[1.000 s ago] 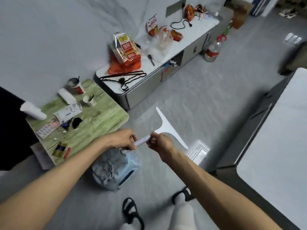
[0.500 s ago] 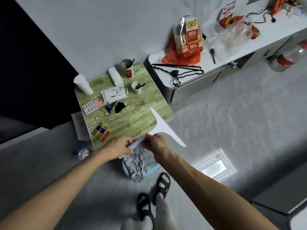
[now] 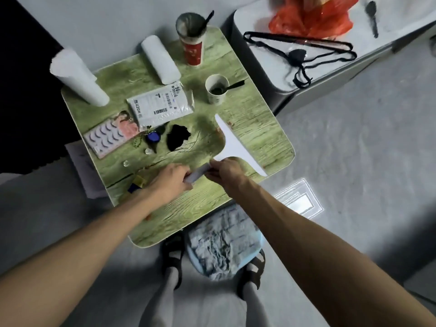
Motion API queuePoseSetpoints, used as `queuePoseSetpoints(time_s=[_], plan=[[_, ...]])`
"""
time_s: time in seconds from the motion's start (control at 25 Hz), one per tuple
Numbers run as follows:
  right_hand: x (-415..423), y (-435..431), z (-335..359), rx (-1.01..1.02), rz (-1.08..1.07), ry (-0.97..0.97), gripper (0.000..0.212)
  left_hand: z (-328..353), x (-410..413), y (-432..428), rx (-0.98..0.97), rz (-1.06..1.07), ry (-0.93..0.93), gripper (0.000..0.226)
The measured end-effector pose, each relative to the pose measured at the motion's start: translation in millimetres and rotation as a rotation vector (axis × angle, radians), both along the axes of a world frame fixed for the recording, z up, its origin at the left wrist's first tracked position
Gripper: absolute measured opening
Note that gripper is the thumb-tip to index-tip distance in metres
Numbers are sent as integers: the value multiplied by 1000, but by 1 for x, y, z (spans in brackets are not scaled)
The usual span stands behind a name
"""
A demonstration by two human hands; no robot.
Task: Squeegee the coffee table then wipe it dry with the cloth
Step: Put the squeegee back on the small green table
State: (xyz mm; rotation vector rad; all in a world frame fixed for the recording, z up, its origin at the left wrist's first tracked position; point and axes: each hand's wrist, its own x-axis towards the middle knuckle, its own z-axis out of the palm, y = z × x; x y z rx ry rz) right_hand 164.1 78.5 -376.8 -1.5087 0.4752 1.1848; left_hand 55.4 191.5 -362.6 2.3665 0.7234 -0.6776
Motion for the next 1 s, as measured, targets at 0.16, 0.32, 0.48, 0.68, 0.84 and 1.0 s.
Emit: queuePoseSetpoints(time_s=[0.16, 0.32, 0.48, 0.68, 0.84, 1.0], plan=[[-15, 22, -67, -75, -36, -69, 10, -67, -7, 25, 54, -182, -51, 18], [-28, 27, -80, -82, -9, -142, 14, -89, -10, 36, 25, -224, 7, 28], [-33, 3, -60, -10, -30, -99, 17, -73, -3, 26, 76, -236, -64, 41], [-72, -124, -69, -261, 6, -173, 21, -56, -16, -53, -212, -351, -174, 23], [-126, -211, -129, -432, 79, -58, 21, -125, -39, -126, -219, -388, 151, 53], [-158, -234, -203, -331, 160, -118, 36, -210, -53, -150, -46, -218, 232, 79]])
